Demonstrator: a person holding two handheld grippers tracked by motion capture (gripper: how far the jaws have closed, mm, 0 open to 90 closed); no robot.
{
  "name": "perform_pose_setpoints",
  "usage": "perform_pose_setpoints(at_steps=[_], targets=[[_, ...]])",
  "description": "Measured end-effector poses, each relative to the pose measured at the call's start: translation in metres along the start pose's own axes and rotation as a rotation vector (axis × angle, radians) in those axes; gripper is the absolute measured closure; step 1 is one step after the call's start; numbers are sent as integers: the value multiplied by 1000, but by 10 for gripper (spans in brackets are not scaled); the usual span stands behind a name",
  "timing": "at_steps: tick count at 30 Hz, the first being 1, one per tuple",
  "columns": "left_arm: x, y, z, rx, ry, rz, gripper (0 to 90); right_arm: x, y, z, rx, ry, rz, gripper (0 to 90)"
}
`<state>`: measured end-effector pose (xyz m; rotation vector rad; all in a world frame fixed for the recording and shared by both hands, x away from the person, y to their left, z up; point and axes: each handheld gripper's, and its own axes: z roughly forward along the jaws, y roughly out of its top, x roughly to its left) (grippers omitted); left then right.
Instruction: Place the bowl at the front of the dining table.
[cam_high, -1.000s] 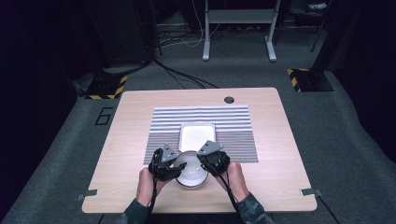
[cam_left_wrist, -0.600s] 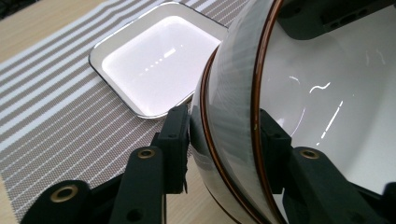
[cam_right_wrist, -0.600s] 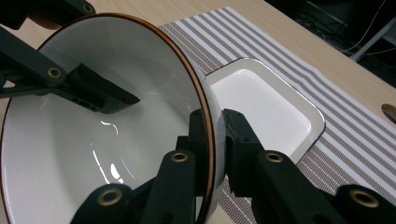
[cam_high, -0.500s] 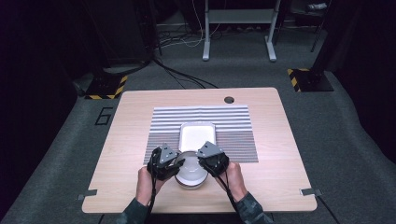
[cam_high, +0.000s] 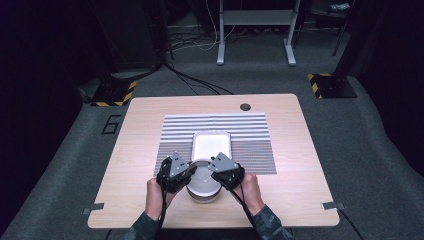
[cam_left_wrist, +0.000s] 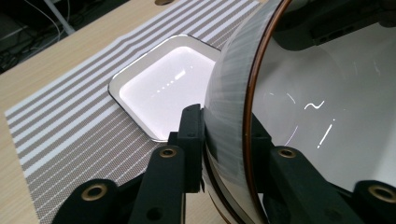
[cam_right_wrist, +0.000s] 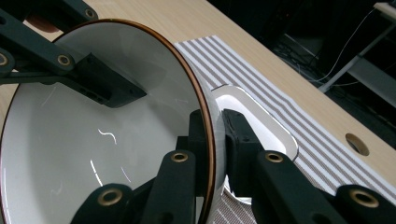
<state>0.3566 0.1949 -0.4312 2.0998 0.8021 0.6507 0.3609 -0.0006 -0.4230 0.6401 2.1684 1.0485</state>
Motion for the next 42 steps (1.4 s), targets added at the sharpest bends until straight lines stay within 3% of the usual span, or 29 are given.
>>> perform_pose_setpoints(at_steps=[22, 42], targets=[[2, 13, -8, -74, 18, 22, 771, -4, 11, -12, -50, -44, -23, 826], [6, 32, -14, -108, 24, 40, 779, -14, 22, -20, -82, -72, -43, 826]])
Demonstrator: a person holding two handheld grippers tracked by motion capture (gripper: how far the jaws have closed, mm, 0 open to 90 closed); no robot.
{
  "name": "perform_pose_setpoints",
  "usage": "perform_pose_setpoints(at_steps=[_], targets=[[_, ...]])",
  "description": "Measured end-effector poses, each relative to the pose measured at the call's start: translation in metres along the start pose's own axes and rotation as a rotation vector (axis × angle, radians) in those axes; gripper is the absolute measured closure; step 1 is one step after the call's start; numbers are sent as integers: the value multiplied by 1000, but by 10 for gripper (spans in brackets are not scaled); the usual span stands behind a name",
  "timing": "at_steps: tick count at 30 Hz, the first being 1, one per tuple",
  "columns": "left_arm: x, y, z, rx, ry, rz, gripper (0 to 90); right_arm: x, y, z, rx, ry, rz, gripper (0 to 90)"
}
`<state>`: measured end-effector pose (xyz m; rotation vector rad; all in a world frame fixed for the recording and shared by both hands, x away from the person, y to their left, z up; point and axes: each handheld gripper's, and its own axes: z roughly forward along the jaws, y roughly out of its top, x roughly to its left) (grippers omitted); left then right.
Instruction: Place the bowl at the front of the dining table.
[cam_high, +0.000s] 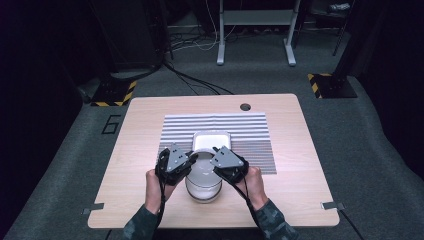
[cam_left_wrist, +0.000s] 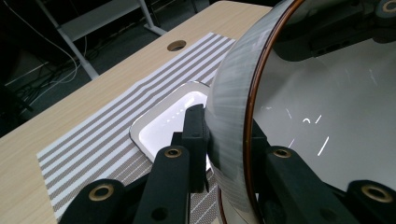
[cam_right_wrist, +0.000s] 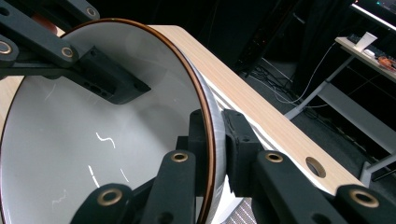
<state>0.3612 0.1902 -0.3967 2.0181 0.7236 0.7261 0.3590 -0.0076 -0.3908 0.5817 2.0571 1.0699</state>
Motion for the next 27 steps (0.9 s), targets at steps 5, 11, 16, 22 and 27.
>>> perform_pose_setpoints(at_steps=[5, 11, 16, 22, 27], targets=[[0, 3, 0, -6, 3, 10, 780, -2, 1, -2, -4, -6, 0, 825], [2, 9, 0, -14, 7, 18, 783, -7, 4, -2, -10, -10, 5, 825], [4, 13, 2, -19, 10, 21, 785, -10, 5, -2, -15, -17, 6, 825], [6, 19, 4, -25, 12, 29, 787, -15, 7, -2, -17, -20, 15, 825], [8, 23, 5, -32, 10, 31, 788, -19, 8, -2, -20, -27, 19, 825]])
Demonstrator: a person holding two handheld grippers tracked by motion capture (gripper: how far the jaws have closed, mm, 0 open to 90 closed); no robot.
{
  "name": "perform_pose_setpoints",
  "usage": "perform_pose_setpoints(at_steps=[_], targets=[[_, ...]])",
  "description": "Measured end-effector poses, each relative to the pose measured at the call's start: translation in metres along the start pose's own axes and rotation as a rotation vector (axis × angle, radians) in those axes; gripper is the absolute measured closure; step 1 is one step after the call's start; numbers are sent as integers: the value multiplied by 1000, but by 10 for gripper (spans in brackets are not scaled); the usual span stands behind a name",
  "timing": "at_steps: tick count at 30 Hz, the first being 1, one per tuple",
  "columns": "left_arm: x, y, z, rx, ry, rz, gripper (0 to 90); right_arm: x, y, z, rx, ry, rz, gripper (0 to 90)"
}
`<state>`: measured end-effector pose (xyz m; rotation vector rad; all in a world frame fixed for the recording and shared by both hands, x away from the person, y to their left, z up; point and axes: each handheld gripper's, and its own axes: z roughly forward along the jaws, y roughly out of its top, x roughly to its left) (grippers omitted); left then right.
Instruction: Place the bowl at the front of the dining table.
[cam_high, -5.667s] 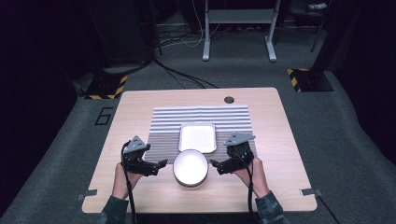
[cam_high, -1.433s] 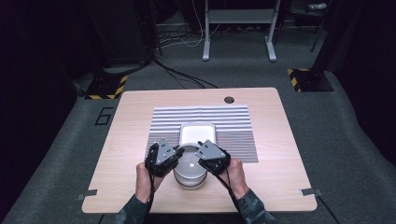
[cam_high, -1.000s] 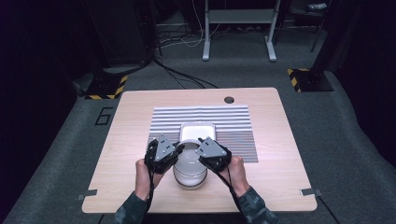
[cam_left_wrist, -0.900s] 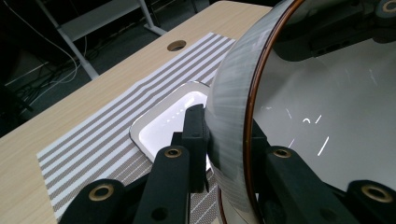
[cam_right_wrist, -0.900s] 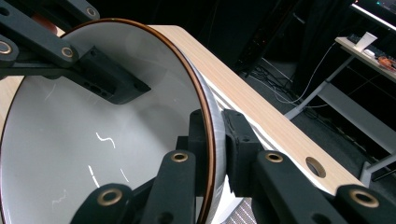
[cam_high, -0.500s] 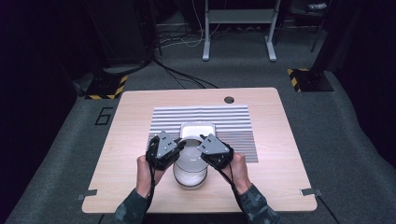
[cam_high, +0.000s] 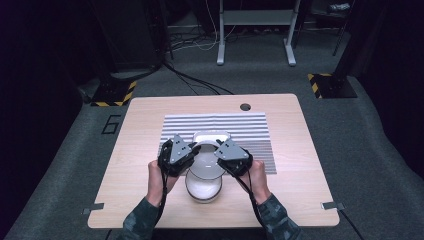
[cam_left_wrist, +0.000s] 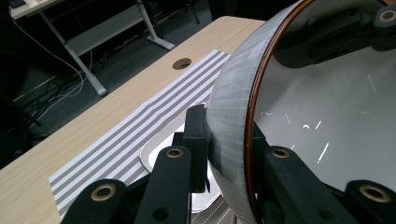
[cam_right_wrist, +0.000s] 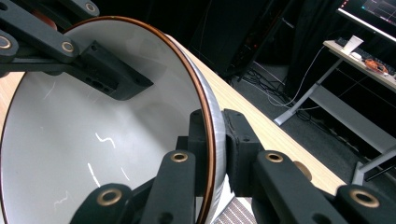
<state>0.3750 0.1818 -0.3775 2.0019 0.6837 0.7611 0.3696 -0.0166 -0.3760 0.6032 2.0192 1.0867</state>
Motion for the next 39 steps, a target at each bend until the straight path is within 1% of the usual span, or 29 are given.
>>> perform_pose_setpoints(at_steps=[1, 8, 18, 22, 28, 39], targets=[[1, 1, 0, 0, -2, 6, 788, -1, 0, 0, 0, -1, 1, 825], [4, 6, 3, -8, -3, 4, 790, -7, 2, 2, -2, -1, 4, 825], [8, 8, 6, -15, -7, -4, 792, -10, 4, 5, 2, -2, 4, 825], [10, 9, 8, -18, -7, 3, 793, -12, 5, 7, 3, -3, 6, 825], [13, 12, 10, -22, -7, 0, 794, -14, 7, 8, 3, -8, 7, 825], [19, 17, 15, -26, -5, 3, 796, -22, 10, 14, 4, -10, 8, 825]])
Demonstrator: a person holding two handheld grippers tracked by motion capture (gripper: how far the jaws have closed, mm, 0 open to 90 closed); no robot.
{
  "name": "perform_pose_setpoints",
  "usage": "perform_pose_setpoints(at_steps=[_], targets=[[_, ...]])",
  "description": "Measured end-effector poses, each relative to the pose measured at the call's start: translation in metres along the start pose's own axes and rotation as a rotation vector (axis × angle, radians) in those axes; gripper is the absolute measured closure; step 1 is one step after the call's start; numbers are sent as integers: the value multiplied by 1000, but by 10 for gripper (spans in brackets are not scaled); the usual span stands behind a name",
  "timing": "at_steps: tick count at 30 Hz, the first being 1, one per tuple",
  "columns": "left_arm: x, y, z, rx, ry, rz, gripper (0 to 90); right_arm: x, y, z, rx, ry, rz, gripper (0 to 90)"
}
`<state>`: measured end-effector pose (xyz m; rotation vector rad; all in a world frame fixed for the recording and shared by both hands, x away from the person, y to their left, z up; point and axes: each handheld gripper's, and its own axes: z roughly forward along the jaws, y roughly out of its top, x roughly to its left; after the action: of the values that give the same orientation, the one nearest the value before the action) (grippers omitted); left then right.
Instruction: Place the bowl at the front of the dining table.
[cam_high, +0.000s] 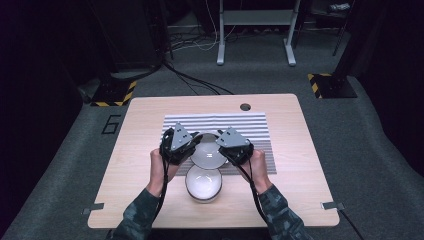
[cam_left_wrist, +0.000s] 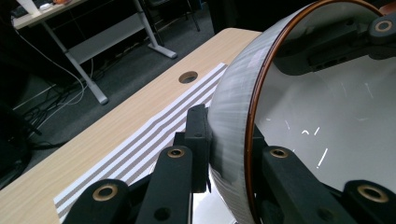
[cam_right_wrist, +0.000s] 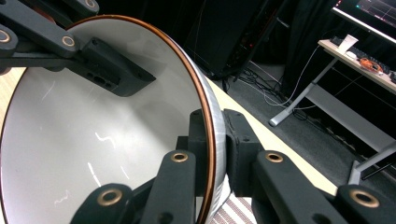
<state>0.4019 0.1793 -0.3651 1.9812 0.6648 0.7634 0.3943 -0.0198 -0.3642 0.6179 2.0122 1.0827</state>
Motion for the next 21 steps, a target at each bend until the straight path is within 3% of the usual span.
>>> perform_pose_setpoints(at_steps=[21], targets=[[15, 10, 16, 15, -13, 0, 798, -15, 3, 14, 10, 1, 25, 826]])
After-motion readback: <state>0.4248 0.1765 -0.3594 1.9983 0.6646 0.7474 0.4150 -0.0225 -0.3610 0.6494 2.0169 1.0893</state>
